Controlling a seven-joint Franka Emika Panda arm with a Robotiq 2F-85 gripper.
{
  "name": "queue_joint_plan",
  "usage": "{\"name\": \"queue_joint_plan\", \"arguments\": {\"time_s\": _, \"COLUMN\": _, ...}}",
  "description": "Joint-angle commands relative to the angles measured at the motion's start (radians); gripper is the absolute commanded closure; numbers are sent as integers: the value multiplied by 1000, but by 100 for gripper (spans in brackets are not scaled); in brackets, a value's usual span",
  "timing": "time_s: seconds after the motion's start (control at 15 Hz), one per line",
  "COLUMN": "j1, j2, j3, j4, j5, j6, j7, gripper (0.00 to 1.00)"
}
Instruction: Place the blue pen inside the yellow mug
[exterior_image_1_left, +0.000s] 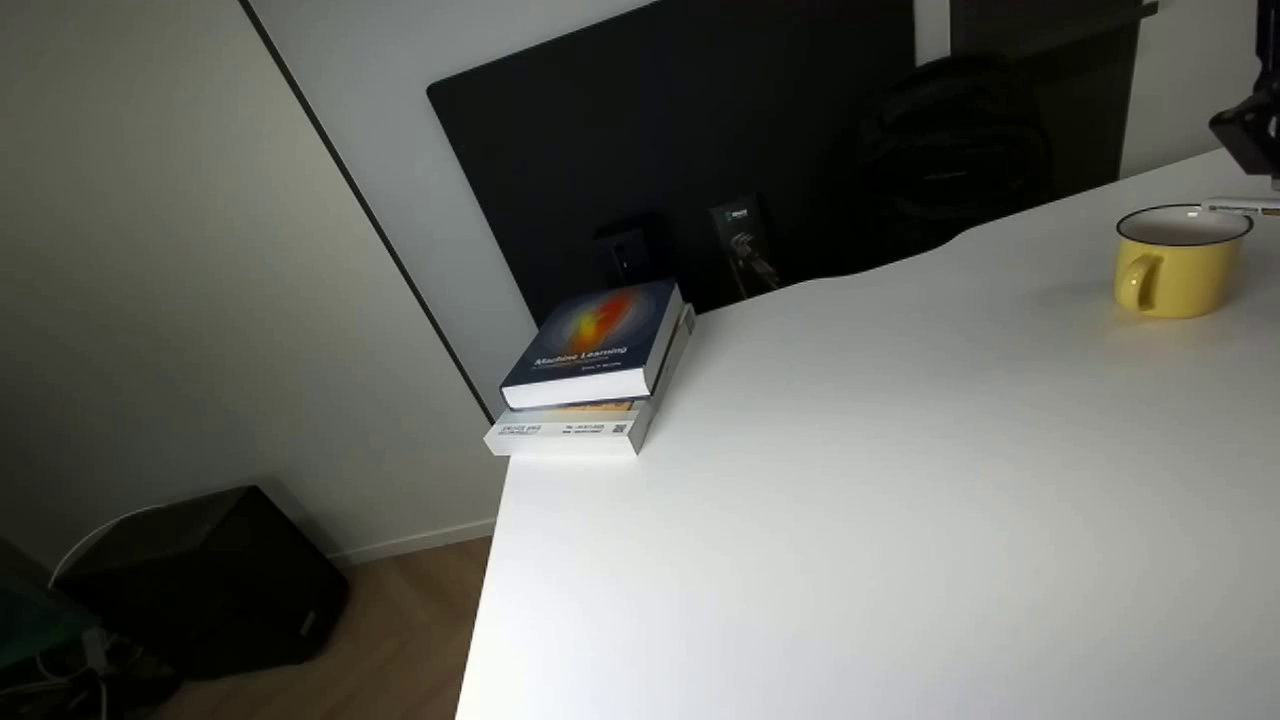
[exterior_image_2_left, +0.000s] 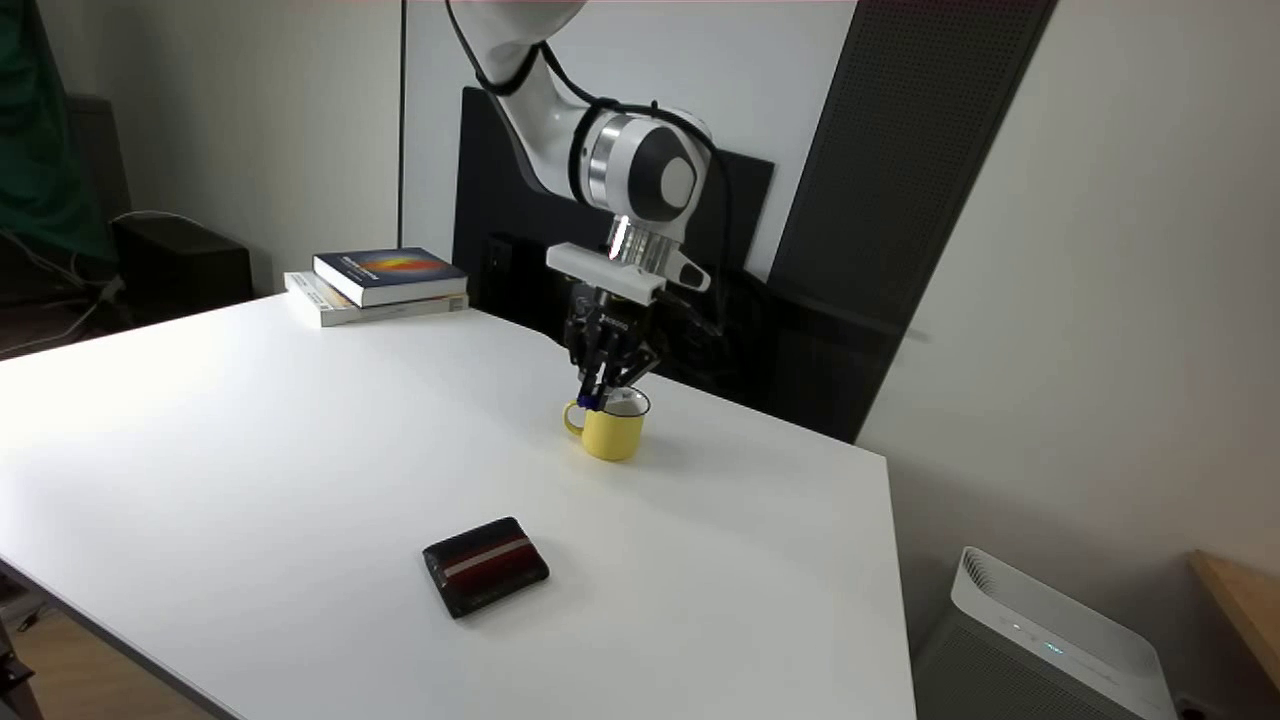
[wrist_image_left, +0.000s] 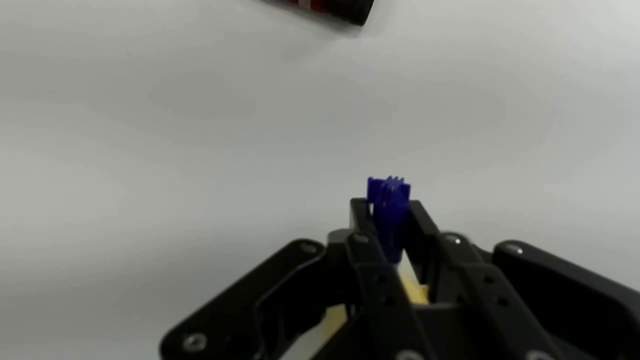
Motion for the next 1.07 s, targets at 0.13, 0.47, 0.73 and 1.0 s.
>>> {"name": "queue_joint_plan", "arguments": {"time_s": 0.13, "j1": -21, "j2": 94, "j3": 32, "j4": 168, "j5": 44, "j6": -117, "j7": 7, "gripper": 95}}
{"name": "queue_joint_plan", "arguments": {"time_s": 0.47, "j1": -34, "j2": 221, "j3": 50, "j4": 405, "j5": 93, "j6": -224, "j7": 29, "gripper": 95}}
{"name": "queue_joint_plan", "arguments": {"time_s": 0.73, "j1": -49, "j2": 328, "j3": 50, "j4": 582, "j5": 139, "j6": -343, "j7": 93, "gripper": 95}}
{"name": "queue_joint_plan", "arguments": {"time_s": 1.0, "j1": -63, "j2": 418, "j3": 49, "j4": 742, "j5": 154, "j6": -446, "j7": 162, "gripper": 95}}
